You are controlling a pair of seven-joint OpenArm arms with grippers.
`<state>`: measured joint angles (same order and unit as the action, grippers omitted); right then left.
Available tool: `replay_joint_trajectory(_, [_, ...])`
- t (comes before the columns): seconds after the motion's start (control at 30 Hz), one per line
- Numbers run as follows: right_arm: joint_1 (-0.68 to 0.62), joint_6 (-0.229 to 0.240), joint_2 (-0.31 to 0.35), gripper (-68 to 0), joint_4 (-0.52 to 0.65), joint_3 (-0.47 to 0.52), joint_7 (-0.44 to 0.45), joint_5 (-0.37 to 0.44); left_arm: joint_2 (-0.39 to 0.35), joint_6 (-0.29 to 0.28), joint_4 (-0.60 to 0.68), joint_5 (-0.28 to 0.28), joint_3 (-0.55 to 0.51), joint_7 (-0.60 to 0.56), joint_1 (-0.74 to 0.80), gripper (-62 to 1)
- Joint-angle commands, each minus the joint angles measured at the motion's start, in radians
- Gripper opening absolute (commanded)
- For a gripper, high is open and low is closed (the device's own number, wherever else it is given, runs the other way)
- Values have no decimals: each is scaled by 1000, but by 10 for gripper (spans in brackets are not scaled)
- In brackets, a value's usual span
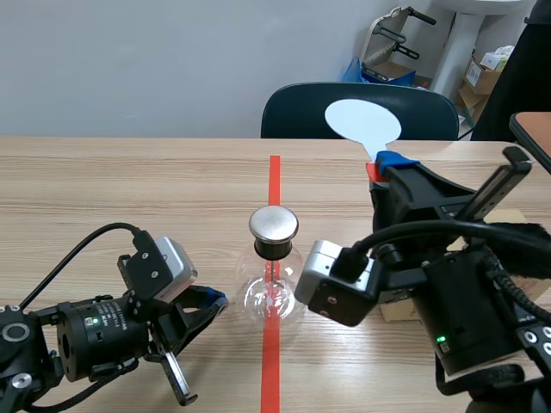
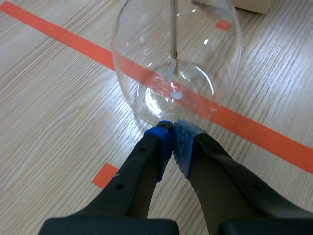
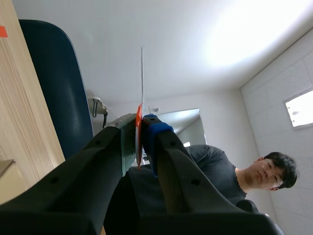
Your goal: Do the electroscope experiment
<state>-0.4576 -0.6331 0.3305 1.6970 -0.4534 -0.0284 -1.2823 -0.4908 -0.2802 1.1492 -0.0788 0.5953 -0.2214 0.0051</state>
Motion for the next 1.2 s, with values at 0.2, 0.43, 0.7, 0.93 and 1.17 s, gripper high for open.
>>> replay_joint_trajectory(0.2, [12,-33,13,-658,-63,-24,-31,-39,17,4,13,-6,1,-21,-8,-594])
replay_joint_trajectory(0.43, [12,-34,10,-658,-109,-26,-41,-51,16,4,13,-6,1,-21,-8,-594])
replay_joint_trajectory(0.7, [11,-34,10,-658,-152,-26,-40,-62,16,0,13,-6,1,-21,-8,-594])
replay_joint_trajectory(0.93, [11,-34,10,-658,-152,-26,-40,-73,16,0,13,-6,1,-21,-8,-594])
replay_joint_trajectory(1.17, [11,-33,10,-658,-152,-26,-40,-73,16,0,13,-6,1,-21,-8,-594])
